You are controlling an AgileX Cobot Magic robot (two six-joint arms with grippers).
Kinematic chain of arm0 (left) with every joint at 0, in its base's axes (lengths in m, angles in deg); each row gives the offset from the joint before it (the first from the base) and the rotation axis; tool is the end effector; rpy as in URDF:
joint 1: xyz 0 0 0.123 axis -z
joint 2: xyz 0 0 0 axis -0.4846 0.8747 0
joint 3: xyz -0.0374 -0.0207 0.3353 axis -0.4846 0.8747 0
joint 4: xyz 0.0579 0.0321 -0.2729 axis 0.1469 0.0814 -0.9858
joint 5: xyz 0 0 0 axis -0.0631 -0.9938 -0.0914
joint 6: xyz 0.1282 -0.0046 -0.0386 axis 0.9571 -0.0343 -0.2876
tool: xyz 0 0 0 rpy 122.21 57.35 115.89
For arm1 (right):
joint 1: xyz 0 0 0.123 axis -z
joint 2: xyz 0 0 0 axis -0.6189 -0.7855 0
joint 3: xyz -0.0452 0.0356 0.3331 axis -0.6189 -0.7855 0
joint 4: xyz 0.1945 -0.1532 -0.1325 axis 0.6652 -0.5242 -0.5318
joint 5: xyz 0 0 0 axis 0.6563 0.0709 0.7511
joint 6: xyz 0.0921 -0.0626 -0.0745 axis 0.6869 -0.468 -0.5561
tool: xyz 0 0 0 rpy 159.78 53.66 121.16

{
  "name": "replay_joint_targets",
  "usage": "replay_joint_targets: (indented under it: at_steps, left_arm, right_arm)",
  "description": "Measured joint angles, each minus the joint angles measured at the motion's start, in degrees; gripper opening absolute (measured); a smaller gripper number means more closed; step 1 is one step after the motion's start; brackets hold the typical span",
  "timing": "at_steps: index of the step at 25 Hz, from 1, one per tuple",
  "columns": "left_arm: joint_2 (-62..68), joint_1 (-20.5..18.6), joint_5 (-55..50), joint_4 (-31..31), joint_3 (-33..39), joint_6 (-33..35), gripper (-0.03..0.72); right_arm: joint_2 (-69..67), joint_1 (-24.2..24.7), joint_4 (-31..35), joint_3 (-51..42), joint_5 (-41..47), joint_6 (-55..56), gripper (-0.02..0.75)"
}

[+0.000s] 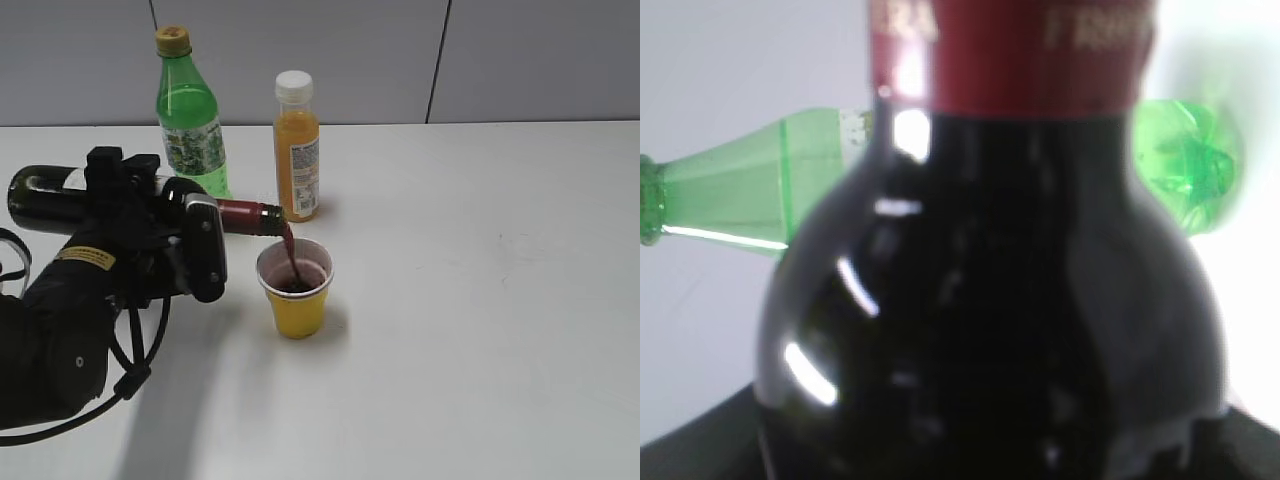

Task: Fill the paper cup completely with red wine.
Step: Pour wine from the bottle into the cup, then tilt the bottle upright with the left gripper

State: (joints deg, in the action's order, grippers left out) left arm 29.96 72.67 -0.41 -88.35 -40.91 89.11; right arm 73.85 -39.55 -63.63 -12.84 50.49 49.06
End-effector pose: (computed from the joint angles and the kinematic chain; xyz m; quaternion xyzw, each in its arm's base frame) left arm 0.3088 -0.1572 0.1500 0.5466 0.5577 0.4813 0.3982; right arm 0.0210 -0.0016 0.2553 -0.0200 0.8446 -0.0100 0.5349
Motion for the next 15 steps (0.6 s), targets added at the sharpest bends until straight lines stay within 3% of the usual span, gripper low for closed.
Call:
replay_joint_targets:
  at_steps: [15]
  left_arm:
    - [0.0,0.0,0.0,0.1,0.0,0.5,0.55]
  right_arm:
    - [0.0,0.0,0.0,0.0,0.0,0.0,0.589]
